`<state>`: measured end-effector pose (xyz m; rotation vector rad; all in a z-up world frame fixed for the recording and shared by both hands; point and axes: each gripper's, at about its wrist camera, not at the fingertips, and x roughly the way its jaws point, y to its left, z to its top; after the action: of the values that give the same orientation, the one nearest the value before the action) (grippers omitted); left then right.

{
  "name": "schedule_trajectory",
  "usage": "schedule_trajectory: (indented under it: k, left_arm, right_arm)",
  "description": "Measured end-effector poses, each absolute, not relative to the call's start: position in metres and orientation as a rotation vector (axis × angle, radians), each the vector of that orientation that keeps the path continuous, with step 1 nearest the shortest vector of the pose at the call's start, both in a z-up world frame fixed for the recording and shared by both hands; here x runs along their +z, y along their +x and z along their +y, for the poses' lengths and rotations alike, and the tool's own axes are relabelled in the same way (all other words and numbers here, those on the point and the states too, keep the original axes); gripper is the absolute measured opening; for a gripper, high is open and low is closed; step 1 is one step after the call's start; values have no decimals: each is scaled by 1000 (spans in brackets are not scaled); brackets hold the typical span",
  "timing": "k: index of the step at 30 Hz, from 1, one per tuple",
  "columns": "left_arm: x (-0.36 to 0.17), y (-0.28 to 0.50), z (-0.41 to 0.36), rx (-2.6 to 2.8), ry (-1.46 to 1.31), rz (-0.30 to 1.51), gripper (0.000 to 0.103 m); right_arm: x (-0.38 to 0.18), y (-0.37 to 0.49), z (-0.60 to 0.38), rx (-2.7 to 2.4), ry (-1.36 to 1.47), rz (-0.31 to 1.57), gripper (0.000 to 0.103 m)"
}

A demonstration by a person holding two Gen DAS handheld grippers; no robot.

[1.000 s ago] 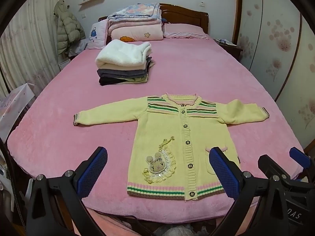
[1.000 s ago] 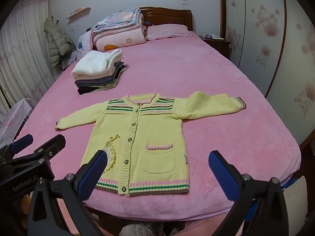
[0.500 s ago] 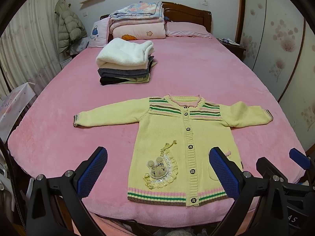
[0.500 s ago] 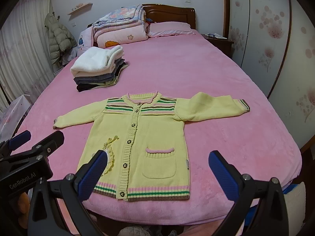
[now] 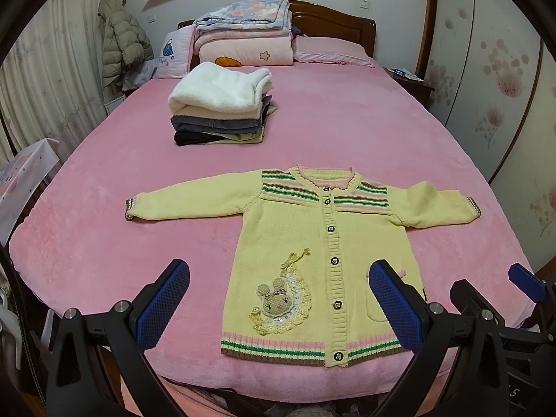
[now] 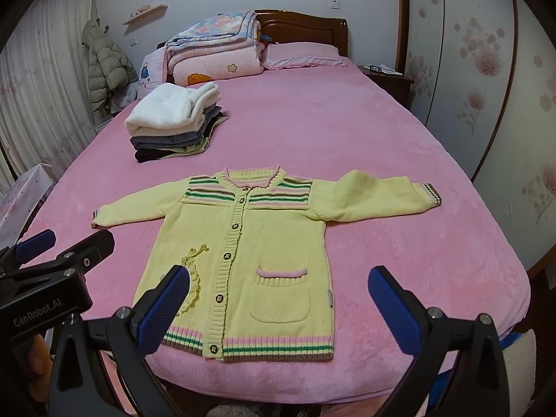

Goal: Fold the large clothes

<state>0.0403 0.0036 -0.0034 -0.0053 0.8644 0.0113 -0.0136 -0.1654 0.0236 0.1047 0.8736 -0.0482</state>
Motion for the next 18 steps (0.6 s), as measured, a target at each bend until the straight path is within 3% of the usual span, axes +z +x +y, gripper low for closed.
schedule_trajectory:
  k: [18]
  left_arm:
    - [-6, 40, 1, 3, -6, 899, 102]
  right_arm:
    - [18, -15, -166, -47, 114, 876, 103]
